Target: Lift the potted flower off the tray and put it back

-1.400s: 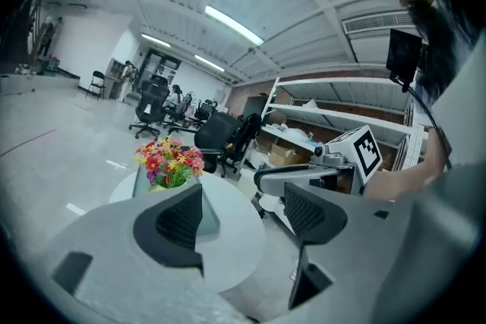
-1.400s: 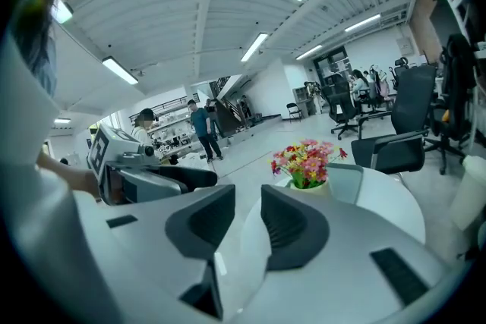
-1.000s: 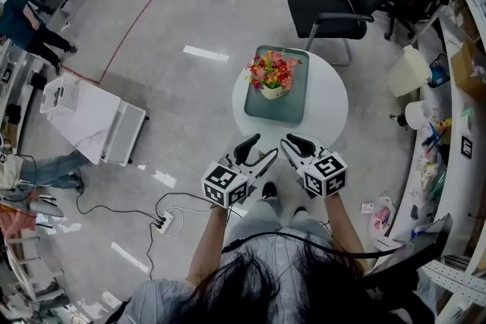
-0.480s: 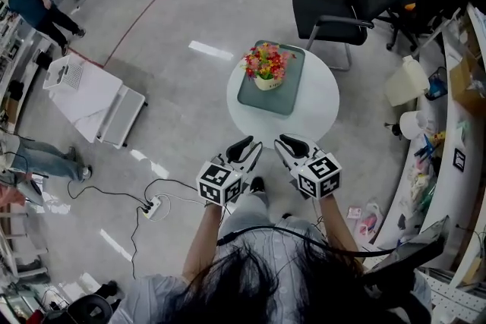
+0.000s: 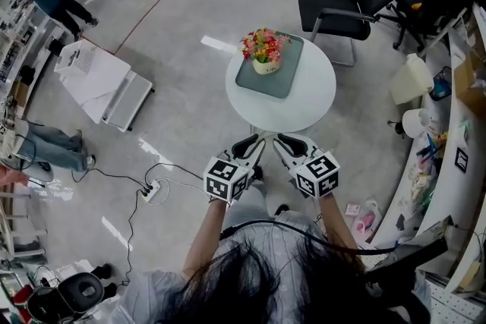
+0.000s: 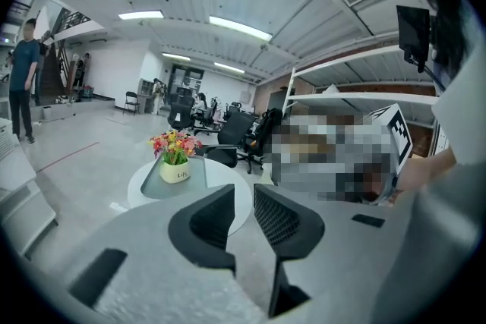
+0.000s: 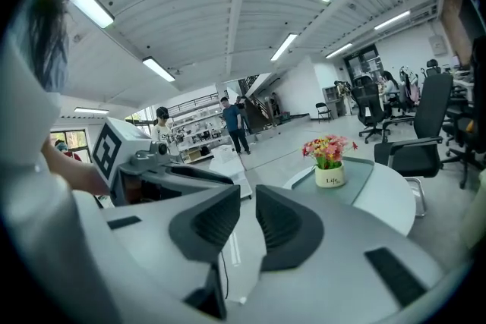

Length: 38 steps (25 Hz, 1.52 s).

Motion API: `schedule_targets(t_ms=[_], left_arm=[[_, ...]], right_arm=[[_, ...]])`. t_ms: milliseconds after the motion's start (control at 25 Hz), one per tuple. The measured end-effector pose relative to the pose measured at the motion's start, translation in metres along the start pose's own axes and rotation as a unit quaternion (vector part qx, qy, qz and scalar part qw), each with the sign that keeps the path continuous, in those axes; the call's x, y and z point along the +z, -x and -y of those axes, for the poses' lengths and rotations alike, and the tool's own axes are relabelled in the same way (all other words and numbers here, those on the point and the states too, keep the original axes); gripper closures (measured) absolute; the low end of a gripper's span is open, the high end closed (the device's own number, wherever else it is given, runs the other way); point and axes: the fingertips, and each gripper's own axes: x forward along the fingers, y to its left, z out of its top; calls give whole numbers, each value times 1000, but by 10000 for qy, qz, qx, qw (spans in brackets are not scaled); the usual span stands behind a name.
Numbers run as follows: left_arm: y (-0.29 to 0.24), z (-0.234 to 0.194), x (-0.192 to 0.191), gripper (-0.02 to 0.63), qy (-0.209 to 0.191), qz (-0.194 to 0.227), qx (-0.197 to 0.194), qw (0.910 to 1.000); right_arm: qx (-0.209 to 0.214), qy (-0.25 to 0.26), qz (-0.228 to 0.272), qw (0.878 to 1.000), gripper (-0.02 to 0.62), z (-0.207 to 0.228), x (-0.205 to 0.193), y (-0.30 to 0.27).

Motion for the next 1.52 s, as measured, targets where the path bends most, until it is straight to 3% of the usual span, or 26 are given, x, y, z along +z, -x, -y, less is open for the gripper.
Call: schedule_targets(t_ms=[600, 1520], left_arm=[[37, 57, -34, 535, 188, 125, 233, 9995], [73, 79, -52, 537, 192, 284, 296, 9990]], right_arm=[[234, 275, -77, 9993, 514, -49, -42, 54], [205, 419, -80, 9989, 514, -82, -58, 76]])
